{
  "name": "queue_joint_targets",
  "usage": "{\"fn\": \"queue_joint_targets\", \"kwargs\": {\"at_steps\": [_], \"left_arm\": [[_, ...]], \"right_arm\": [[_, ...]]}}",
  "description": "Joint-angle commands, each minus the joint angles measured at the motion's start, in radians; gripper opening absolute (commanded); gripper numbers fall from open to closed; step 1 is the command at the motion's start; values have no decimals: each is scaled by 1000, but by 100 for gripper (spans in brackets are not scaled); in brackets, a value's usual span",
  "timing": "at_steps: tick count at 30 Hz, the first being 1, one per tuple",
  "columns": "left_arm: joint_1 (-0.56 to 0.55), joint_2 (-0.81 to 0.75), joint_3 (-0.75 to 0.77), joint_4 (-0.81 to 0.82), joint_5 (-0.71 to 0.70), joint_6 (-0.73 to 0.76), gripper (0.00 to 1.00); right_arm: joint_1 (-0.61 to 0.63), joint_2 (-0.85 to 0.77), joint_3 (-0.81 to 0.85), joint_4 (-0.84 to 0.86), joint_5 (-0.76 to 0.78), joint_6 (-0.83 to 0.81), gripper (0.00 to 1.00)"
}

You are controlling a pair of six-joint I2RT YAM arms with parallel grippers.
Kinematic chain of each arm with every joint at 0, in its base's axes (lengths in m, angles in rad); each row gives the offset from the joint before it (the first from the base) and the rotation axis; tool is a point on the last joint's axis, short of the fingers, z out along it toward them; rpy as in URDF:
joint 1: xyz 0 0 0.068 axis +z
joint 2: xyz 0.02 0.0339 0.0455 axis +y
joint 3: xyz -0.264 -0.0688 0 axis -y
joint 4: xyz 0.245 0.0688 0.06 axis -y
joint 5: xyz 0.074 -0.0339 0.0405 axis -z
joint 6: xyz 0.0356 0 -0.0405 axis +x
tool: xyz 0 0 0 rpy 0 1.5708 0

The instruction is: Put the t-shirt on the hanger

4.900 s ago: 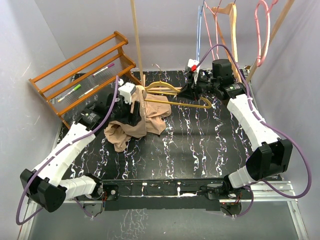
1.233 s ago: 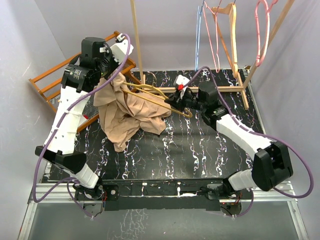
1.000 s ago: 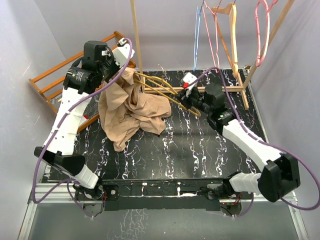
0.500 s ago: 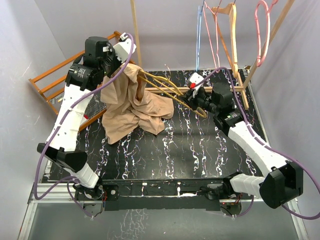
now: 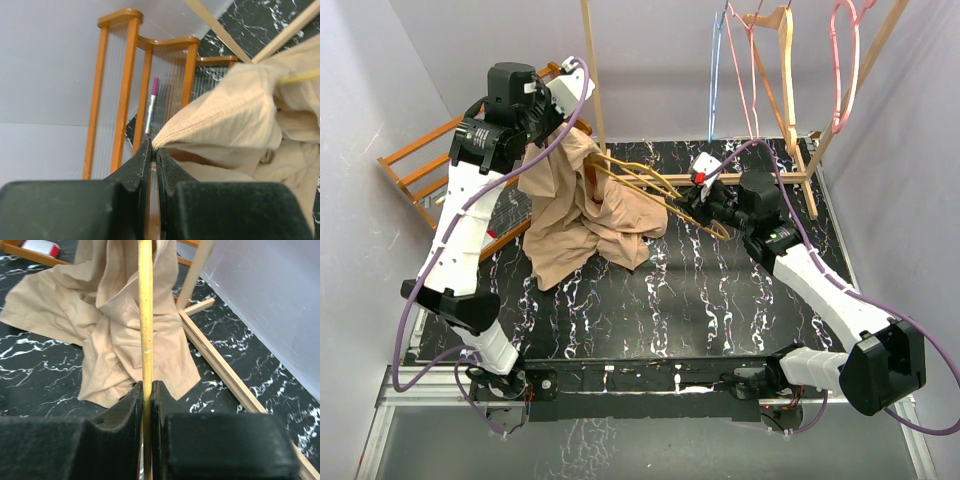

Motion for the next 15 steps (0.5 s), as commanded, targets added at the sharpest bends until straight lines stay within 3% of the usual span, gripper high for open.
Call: {"fn": "queue_joint_targets", "kwargs": {"at_steps": [1, 7, 15], "left_arm": [[4, -82, -72, -20, 40, 8, 0], [4, -88, -82, -58, 59, 6, 0], [3, -91, -121, 0, 38, 33, 0]], "right_arm": [[1, -22, 6, 110, 148, 10, 8], [1, -31, 17, 154, 134, 4, 8], [1, -52, 10, 127, -171, -53, 8]]}}
